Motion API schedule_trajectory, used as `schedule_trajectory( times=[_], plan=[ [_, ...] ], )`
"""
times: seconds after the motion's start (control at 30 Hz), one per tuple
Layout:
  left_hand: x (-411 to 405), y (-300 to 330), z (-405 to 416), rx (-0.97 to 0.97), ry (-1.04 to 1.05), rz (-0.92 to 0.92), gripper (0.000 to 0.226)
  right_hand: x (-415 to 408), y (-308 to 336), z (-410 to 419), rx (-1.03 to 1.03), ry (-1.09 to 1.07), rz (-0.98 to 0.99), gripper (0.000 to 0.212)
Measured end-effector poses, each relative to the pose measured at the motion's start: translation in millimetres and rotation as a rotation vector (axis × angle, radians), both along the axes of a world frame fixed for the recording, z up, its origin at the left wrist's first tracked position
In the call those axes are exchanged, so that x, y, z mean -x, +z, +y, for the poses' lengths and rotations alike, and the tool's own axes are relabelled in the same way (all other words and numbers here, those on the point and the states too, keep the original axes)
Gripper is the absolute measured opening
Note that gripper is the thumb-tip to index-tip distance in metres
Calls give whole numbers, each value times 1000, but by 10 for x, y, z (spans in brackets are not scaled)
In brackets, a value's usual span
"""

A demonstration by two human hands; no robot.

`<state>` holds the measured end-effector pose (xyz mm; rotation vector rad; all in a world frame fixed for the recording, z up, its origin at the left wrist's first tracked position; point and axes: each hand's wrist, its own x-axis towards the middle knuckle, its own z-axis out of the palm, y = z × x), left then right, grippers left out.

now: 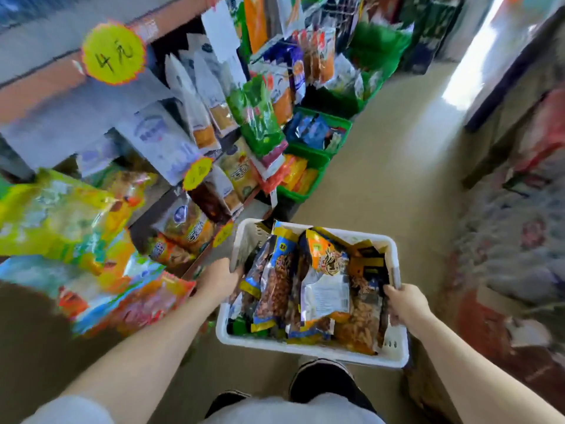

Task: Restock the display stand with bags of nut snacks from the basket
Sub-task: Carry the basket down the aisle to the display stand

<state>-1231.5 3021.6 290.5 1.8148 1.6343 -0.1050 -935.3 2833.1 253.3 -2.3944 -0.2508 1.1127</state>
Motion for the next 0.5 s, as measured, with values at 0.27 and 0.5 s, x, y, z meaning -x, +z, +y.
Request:
schedule_trajectory(
  times=[0.27,0.5],
  plan=[
    [-1798,-265,1469,114,-57,4,33,-1573,59,1232,107,-94,6,24],
    [-3471,-552,2617,173,-169,-99,26,-2793,-39,1999,131,-273,-121,23]
  ],
)
